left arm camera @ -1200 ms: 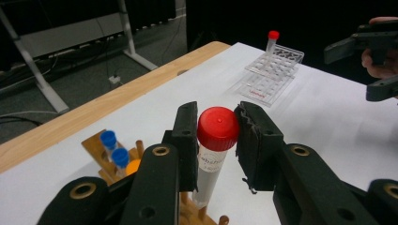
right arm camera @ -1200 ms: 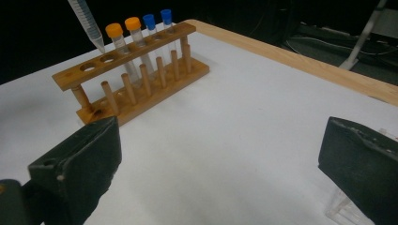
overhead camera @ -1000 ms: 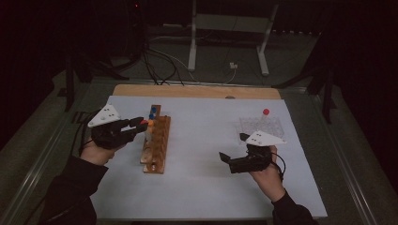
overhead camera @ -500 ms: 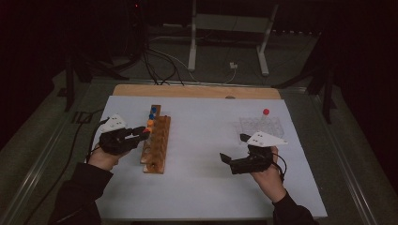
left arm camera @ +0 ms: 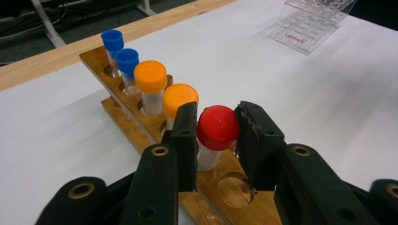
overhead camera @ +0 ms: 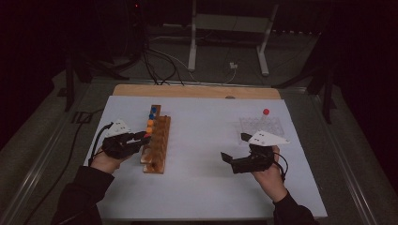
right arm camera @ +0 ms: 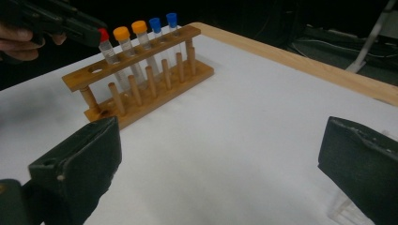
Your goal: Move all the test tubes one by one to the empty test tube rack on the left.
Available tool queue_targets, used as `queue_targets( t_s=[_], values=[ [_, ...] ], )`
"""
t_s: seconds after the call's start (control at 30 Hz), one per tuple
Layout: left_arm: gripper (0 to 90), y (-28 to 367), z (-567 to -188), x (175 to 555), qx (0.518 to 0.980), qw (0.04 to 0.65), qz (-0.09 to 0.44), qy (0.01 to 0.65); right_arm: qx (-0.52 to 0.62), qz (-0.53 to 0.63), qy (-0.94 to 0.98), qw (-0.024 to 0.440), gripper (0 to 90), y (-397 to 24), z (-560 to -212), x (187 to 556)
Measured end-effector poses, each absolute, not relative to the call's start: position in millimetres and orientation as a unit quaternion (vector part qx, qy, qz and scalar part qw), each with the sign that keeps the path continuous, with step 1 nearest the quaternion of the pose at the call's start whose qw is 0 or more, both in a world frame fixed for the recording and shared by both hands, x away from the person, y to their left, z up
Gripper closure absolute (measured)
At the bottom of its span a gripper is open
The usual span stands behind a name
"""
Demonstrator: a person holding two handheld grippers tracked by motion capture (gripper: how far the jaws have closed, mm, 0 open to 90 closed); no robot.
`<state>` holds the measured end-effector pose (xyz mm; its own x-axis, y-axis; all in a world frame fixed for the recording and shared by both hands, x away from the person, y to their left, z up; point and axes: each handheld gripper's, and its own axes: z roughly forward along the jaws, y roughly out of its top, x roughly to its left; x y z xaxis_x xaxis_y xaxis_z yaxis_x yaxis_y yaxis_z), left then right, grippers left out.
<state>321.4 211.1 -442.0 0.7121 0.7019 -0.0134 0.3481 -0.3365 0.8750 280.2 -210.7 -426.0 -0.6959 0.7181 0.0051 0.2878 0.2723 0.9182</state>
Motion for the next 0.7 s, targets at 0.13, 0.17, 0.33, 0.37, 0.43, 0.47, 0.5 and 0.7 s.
queue_targets(
  t_s=[0.13, 0.17, 0.33, 0.37, 0.43, 0.47, 0.5, 0.7],
  values=[
    [43.6, 212, -439, 314, 0.790, 0.483, 0.200, 0.320, 0.330, 0.511, 0.763, 0.220, 0.0, -216, -421, 282],
    [38.0, 212, -438, 312, 0.788, 0.487, 0.202, 0.317, 0.331, 0.511, 0.762, 0.221, 0.0, -218, -419, 283],
    [15.6, 215, -435, 304, 0.783, 0.496, 0.200, 0.318, 0.338, 0.514, 0.755, 0.228, 0.0, -232, -412, 289],
    [12.3, 216, -435, 303, 0.783, 0.498, 0.194, 0.318, 0.339, 0.517, 0.752, 0.230, 0.0, -235, -410, 291],
    [6.5, 218, -435, 300, 0.781, 0.505, 0.186, 0.315, 0.342, 0.516, 0.748, 0.240, 0.0, -242, -407, 295],
    [4.5, 219, -435, 299, 0.781, 0.509, 0.182, 0.312, 0.342, 0.514, 0.747, 0.247, 0.0, -245, -406, 297],
    [2.2, 220, -435, 298, 0.780, 0.511, 0.180, 0.313, 0.342, 0.513, 0.746, 0.251, 0.0, -248, -406, 300],
    [2.2, 227, -438, 293, 0.776, 0.517, 0.189, 0.309, 0.376, 0.497, 0.733, 0.273, 0.0, -271, -414, 319]
  ],
)
